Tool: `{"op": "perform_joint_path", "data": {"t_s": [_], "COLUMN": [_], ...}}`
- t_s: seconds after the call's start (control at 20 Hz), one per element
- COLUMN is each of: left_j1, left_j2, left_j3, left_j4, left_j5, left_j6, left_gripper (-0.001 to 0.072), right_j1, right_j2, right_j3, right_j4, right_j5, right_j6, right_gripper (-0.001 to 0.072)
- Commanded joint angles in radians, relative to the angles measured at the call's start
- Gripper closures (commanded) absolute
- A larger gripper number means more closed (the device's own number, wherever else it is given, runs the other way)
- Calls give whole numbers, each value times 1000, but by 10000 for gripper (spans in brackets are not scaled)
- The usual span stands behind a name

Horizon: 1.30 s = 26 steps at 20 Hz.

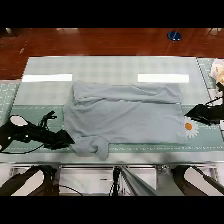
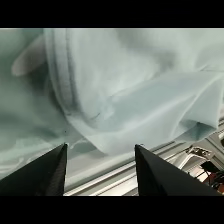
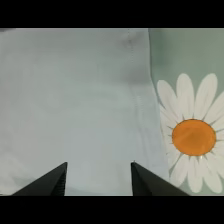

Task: Fold the shirts.

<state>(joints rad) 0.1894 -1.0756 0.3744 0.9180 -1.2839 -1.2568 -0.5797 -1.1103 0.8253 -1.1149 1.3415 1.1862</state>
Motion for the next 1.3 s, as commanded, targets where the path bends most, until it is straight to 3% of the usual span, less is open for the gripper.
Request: {"op": "perform_joint_path", "data": {"t_s": [0.0,0.05,0.1,0.15,0.2,0.35,0.45,0.7,1.25], "left_j1": [-118,-158,-193,-216,-227,-220,-219,-219,-219], "left_j2": [-72,-93,-113,-127,-132,-128,-127,-126,-126], "left_j3": [-6,-6,-5,-5,-6,-6,-6,-6,-5], "left_j4": [-20,-29,-29,-29,-28,-25,-25,-25,-29], "left_j5": [128,192,252,274,275,256,243,230,229], "left_j6": [5,-12,-41,-42,-27,-11,9,16,33], "left_gripper": [192,198,320,574,677,681,682,682,682], "right_j1": [0,0,0,0,0,-10,-83,-285,-268], "right_j2": [7,7,7,11,20,75,79,-8,-150], "right_j3": [-1,-1,-1,0,0,0,-3,-80,-163], "right_j4": [-2,-2,-2,-3,-12,-106,-131,23,-55], "right_j5": [13,18,27,42,51,52,76,103,64], "right_j6": [6,10,13,13,14,52,76,19,-10], "right_gripper": [229,229,229,229,230,228,180,180,195]}}
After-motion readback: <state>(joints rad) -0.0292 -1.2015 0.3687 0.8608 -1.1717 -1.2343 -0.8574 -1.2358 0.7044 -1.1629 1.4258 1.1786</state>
